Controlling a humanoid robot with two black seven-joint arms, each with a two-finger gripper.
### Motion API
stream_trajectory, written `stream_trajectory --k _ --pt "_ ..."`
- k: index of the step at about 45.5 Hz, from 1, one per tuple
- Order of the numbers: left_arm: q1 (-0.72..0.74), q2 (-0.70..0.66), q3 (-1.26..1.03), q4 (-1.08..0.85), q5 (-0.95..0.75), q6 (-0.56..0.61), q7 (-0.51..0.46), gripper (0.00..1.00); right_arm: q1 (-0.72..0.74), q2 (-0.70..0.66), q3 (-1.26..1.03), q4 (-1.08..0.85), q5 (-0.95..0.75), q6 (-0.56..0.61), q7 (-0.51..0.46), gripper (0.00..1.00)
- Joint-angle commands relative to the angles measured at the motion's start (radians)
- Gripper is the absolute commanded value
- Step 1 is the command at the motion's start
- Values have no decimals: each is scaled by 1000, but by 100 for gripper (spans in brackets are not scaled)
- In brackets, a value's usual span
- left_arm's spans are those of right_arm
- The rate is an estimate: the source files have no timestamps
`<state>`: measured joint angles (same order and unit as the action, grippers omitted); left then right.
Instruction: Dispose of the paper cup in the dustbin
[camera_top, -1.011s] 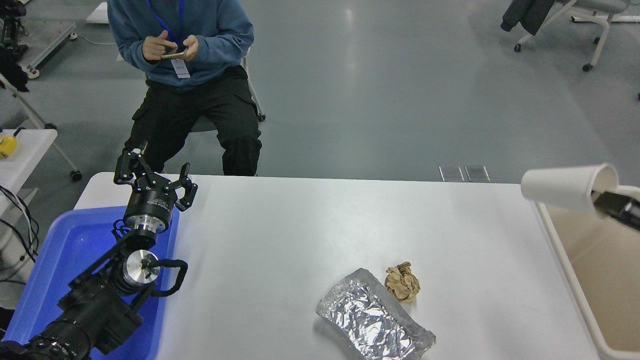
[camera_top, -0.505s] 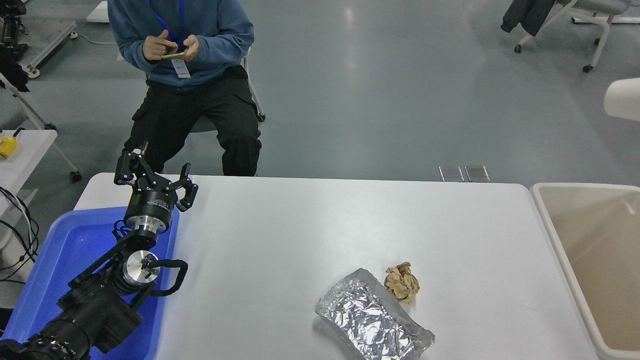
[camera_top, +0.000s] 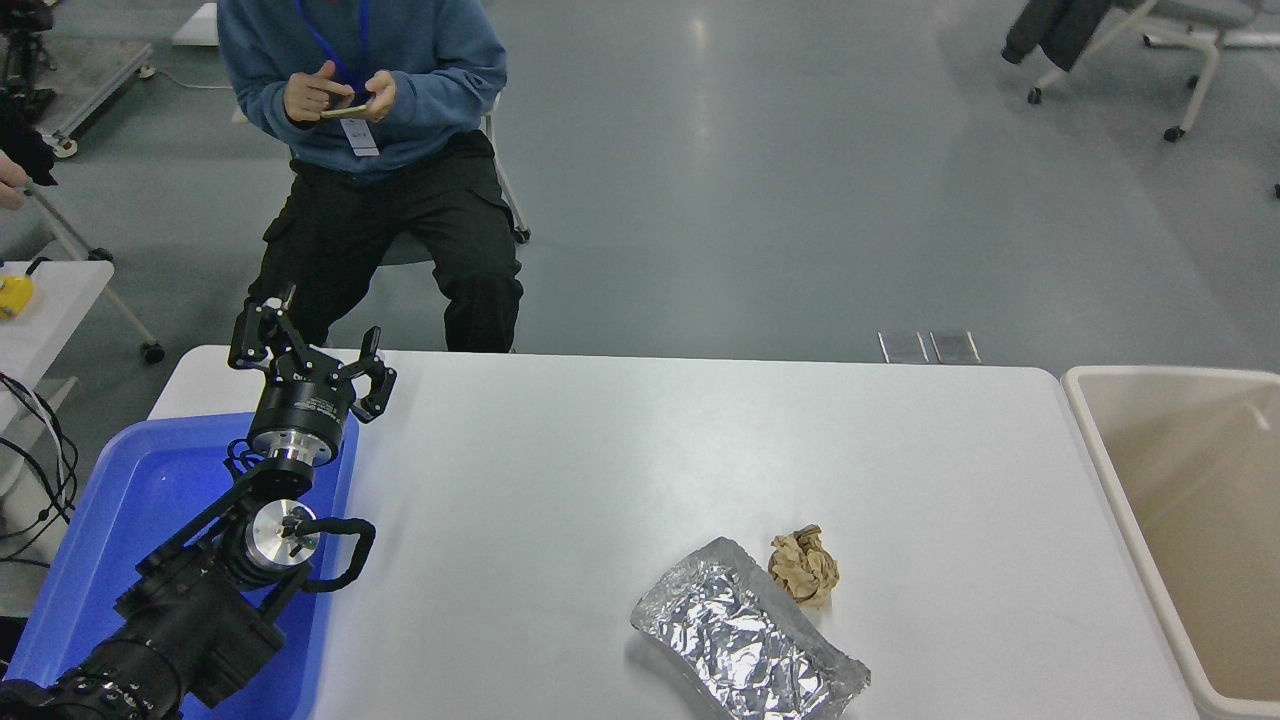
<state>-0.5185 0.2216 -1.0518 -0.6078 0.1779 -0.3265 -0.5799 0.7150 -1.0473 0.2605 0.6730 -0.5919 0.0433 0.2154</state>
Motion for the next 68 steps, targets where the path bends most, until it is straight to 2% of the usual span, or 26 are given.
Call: stream_trajectory --k 1,14,21,28,38,45,55,56,57,58,60,61,63,66,68 --pt "0 -1 0 -1 0 0 0 100 0 180 -41 -200 242 -42 -113 0" --pt "0 1 0 0 0 0 0 100 -45 380 -27 -424 487 -49 -194 0" --pt "0 1 0 0 0 1 0 100 -71 447 -23 -472 579 -80 -217 0" --pt "0 1 0 0 0 1 0 100 -86 483 -23 -507 661 -85 -229 0" --pt "0 1 0 0 0 0 0 100 -88 506 34 -532 777 -100 -297 0" --pt "0 -1 0 0 0 0 0 100 -86 509 164 -532 811 -115 -349 0" --pt "0 -1 0 0 0 0 0 100 -88 513 272 -532 813 -120 -350 0" --pt "0 -1 0 0 0 0 0 100 -88 515 272 -532 813 -120 -349 4" --pt "0 -1 0 0 0 0 0 100 -88 517 272 -532 813 -120 -350 13" --pt "0 -1 0 0 0 1 0 100 -88 518 270 -532 813 -120 -349 27" --pt "0 -1 0 0 0 1 0 100 -88 521 270 -533 813 -120 -349 65" --pt "0 -1 0 0 0 1 0 100 -88 524 272 -533 813 -120 -349 72" --pt "0 -1 0 0 -2 1 0 100 -88 527 270 -535 813 -120 -347 75" --pt "0 -1 1 0 0 1 0 100 -91 527 270 -535 813 -118 -347 87" --pt "0 -1 0 0 -2 0 0 100 -92 527 272 -535 813 -118 -346 90"
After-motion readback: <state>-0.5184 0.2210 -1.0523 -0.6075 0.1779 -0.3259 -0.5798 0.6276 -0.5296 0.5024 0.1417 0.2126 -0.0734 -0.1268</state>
